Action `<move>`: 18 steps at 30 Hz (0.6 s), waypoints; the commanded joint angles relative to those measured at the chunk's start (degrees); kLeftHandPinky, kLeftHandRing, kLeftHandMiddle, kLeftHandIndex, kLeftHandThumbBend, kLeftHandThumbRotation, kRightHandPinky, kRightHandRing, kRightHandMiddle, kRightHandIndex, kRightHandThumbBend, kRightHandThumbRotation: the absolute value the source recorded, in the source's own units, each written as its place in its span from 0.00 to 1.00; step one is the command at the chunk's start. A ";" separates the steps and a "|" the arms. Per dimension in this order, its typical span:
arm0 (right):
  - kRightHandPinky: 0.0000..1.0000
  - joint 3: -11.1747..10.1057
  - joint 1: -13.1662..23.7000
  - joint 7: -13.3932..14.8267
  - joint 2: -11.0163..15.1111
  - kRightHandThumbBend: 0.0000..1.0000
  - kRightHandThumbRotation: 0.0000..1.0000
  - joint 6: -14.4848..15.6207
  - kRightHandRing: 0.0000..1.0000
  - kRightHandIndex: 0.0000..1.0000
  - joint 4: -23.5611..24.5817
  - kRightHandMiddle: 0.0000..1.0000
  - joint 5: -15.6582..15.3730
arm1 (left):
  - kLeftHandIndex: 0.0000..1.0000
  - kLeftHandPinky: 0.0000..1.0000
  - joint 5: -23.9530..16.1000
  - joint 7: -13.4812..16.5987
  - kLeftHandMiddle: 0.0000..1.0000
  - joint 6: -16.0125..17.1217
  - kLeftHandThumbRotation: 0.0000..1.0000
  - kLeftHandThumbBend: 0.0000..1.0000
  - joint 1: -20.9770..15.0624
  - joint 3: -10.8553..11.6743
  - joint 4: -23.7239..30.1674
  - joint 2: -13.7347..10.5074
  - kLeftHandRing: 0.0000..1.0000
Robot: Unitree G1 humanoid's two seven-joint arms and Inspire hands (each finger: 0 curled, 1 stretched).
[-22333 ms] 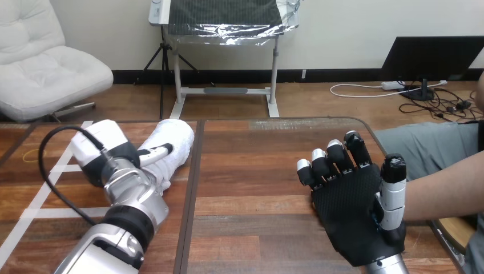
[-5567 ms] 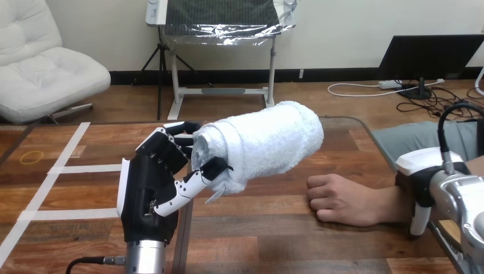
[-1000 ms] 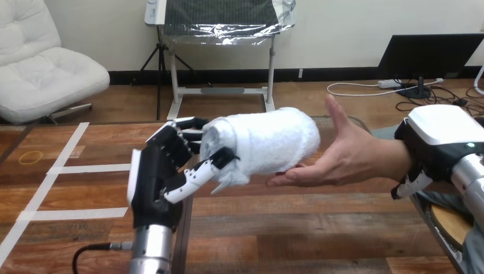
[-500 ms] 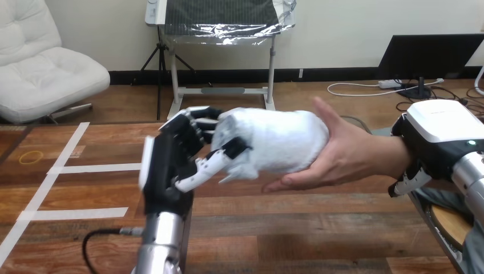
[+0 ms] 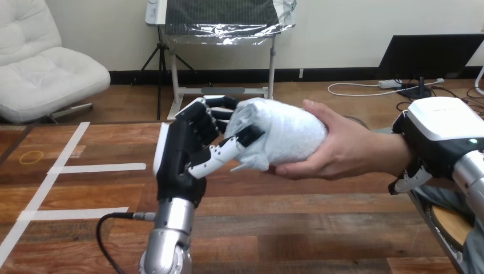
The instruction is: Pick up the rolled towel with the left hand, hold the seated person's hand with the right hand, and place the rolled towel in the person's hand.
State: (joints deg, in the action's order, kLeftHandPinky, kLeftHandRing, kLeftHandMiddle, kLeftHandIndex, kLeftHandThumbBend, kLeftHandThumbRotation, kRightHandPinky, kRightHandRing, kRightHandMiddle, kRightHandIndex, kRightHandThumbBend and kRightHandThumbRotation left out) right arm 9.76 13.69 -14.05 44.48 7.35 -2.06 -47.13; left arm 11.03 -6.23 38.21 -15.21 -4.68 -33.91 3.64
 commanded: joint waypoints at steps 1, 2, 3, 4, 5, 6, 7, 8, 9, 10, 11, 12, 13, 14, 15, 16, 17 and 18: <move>0.09 -2.79 2.12 0.34 -0.14 0.79 0.00 0.68 0.16 0.33 3.71 0.25 1.15 | 0.52 0.47 0.69 -2.46 0.44 -0.99 0.09 0.65 -5.98 -4.17 2.04 10.55 0.44; 0.09 -2.79 2.09 0.37 -0.14 0.79 0.00 0.68 0.16 0.33 3.71 0.25 1.15 | 0.52 0.46 0.88 -2.62 0.44 -1.15 0.08 0.65 -6.02 -4.36 2.02 10.67 0.44; 0.09 -2.81 2.01 0.48 -0.13 0.79 0.00 0.67 0.16 0.33 3.71 0.25 1.14 | 0.52 0.46 1.06 -2.91 0.44 -1.46 0.08 0.65 -6.05 -4.77 1.98 10.98 0.43; 0.09 -2.83 1.95 0.54 -0.14 0.79 0.00 0.68 0.16 0.34 3.72 0.25 1.12 | 0.52 0.45 1.18 -3.04 0.44 -1.64 0.08 0.65 -6.05 -5.05 1.97 11.13 0.43; 0.09 -2.82 1.93 0.58 -0.15 0.79 0.00 0.69 0.16 0.34 3.72 0.25 1.10 | 0.52 0.45 1.29 -3.12 0.44 -1.79 0.07 0.65 -6.06 -5.27 1.98 11.20 0.43; 0.09 -2.87 1.82 0.68 -0.17 0.79 0.00 0.72 0.16 0.34 3.79 0.25 1.06 | 0.52 0.45 1.33 -3.29 0.44 -2.00 0.07 0.65 -6.03 -5.70 1.94 11.44 0.43; 0.09 -2.88 1.77 0.74 -0.20 0.79 0.00 0.76 0.16 0.34 3.83 0.25 1.03 | 0.52 0.44 1.37 -3.38 0.44 -2.13 0.07 0.65 -6.00 -5.98 1.92 11.54 0.43; 0.09 -2.89 1.73 0.78 -0.21 0.79 0.00 0.79 0.16 0.34 3.86 0.25 1.00 | 0.52 0.44 1.43 -3.43 0.44 -2.23 0.07 0.65 -5.99 -6.19 1.92 11.59 0.42; 0.09 -2.94 1.65 0.81 -0.24 0.79 0.00 0.85 0.16 0.34 3.96 0.24 1.01 | 0.51 0.44 1.42 -3.53 0.44 -2.51 0.06 0.66 -5.92 -6.57 1.88 11.77 0.42; 0.09 -2.98 1.59 0.81 -0.27 0.79 0.00 0.89 0.16 0.33 4.02 0.24 1.02 | 0.51 0.44 1.43 -3.58 0.44 -2.70 0.06 0.66 -5.87 -6.82 1.86 11.86 0.42; 0.09 -3.08 1.47 0.83 -0.32 0.79 0.00 0.94 0.16 0.33 4.16 0.24 1.12 | 0.51 0.44 1.13 -3.51 0.43 -2.78 0.07 0.65 -5.80 -7.22 1.68 12.02 0.42; 0.09 -3.16 1.39 0.84 -0.36 0.79 0.00 0.98 0.16 0.33 4.25 0.24 1.20 | 0.51 0.43 0.93 -3.45 0.43 -2.82 0.08 0.65 -5.76 -7.51 1.56 12.11 0.42; 0.09 -3.18 1.36 0.84 -0.40 0.79 0.00 1.01 0.16 0.33 4.30 0.24 1.23 | 0.51 0.43 0.83 -3.40 0.43 -2.83 0.08 0.65 -5.75 -7.65 1.50 12.11 0.42; 0.08 -3.22 1.27 0.79 -0.39 0.79 0.00 1.06 0.16 0.33 4.40 0.24 1.24 | 0.51 0.43 0.41 -3.14 0.43 -2.68 0.08 0.65 -5.69 -7.93 1.31 12.23 0.42; 0.08 -3.23 1.23 0.75 -0.39 0.79 0.00 1.10 0.16 0.33 4.45 0.24 1.21 | 0.51 0.43 0.17 -2.98 0.43 -2.59 0.09 0.65 -5.65 -8.10 1.20 12.28 0.42; 0.08 -3.23 1.20 0.72 -0.39 0.79 0.00 1.13 0.16 0.33 4.48 0.24 1.19 | 0.51 0.42 0.01 -2.86 0.43 -2.53 0.09 0.65 -5.63 -8.21 1.13 12.30 0.42; 0.08 -3.22 1.13 0.75 -0.35 0.79 0.00 1.12 0.16 0.32 4.47 0.24 1.10 | 0.51 0.42 -0.45 -2.47 0.43 -2.67 0.10 0.65 -5.48 -8.48 1.16 12.33 0.42; 0.08 -3.21 1.09 0.78 -0.32 0.79 0.00 1.11 0.16 0.32 4.46 0.24 1.04 | 0.51 0.41 -0.73 -2.22 0.43 -2.80 0.10 0.65 -5.38 -8.65 1.21 12.32 0.42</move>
State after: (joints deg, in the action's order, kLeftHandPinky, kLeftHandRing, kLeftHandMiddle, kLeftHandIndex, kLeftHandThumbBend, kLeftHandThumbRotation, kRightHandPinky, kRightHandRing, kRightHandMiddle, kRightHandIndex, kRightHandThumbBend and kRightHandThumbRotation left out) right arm 9.43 12.41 -14.05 44.55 7.99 -2.06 -47.38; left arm 13.01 -6.66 35.63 -15.77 -7.18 -33.92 3.78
